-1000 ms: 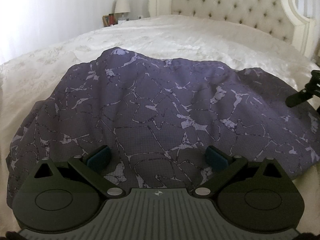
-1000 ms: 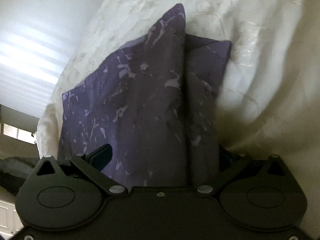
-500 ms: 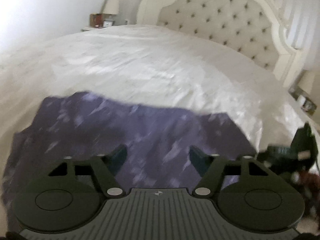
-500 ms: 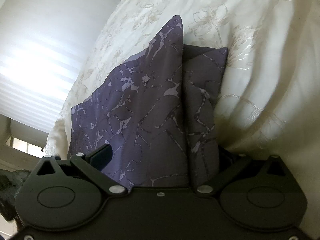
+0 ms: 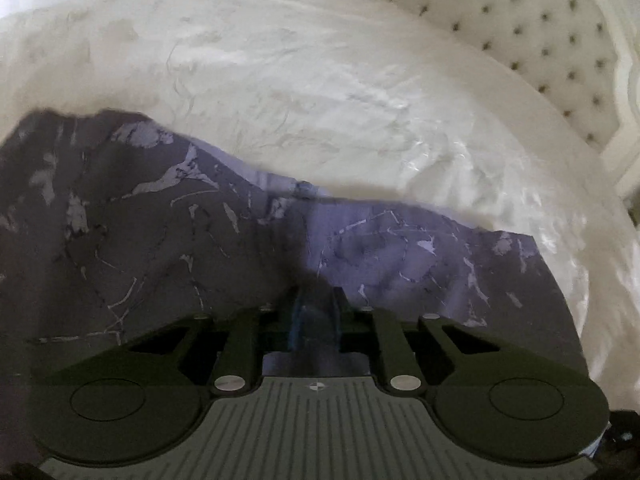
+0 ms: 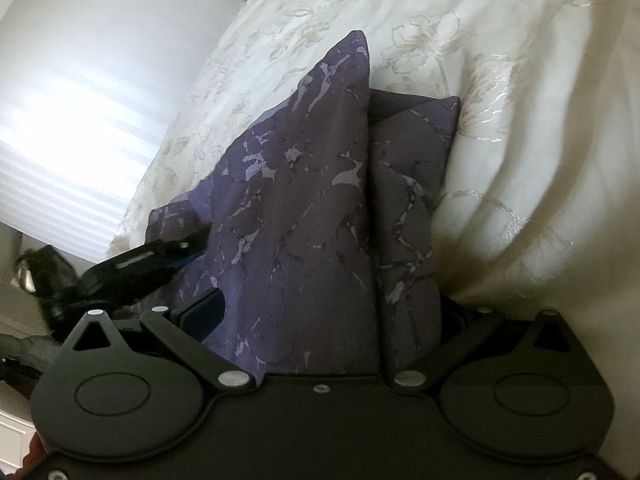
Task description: Fold large clothes
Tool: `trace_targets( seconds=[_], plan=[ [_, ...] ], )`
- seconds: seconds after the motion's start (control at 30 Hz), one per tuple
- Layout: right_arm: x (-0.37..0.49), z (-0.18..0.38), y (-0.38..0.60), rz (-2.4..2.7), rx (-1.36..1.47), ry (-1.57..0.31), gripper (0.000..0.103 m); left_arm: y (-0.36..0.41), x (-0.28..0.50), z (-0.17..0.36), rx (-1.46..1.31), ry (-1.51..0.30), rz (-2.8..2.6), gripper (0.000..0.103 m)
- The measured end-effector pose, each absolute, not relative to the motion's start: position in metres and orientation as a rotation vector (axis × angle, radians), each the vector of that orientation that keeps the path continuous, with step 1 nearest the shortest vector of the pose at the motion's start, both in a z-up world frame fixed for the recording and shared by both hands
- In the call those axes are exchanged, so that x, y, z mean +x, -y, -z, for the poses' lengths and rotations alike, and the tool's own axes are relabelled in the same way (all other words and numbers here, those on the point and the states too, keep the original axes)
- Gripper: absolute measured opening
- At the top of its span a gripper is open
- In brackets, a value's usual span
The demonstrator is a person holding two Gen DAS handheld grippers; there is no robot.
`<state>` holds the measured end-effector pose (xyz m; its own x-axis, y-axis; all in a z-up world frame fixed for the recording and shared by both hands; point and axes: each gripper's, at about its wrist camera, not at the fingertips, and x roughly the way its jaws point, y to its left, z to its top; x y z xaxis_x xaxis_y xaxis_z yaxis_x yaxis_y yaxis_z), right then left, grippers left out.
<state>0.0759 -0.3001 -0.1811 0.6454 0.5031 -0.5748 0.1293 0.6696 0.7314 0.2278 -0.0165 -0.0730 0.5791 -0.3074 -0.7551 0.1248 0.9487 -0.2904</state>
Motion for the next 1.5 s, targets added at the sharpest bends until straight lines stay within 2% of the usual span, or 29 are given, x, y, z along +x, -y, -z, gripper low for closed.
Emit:
trace_targets(
  seconds=[0.33, 0.73, 1.07, 1.3, 1.37, 1.5],
  plan=[
    [0.073, 0.183, 0.306, -0.252, 0.861, -0.850, 0.103, 0.021, 0.220, 0.061, -0.165, -0.904, 0.243, 0.015],
    [0.071, 0.181, 0.305, -0.247, 0.866, -0.844, 0.103, -0.009, 0.124, 0.054, -0.222, -0.891, 0.238, 0.016],
    [0.069, 0.179, 0.305, -0.245, 0.861, -0.840, 0.103, -0.011, 0.090, 0.045, -0.259, -0.884, 0.235, 0.016],
    [0.064, 0.178, 0.309, -0.267, 0.882, -0.822, 0.103, 0.004, 0.086, 0.066, -0.163, -0.910, 0.255, 0.016],
    [0.063, 0.176, 0.310, -0.276, 0.881, -0.817, 0.100, 0.007, 0.086, 0.067, -0.143, -0.908, 0.254, 0.016],
    [0.061, 0.166, 0.306, -0.249, 0.819, -0.828, 0.085, 0.005, 0.085, 0.067, -0.156, -0.904, 0.260, 0.016]
  ],
)
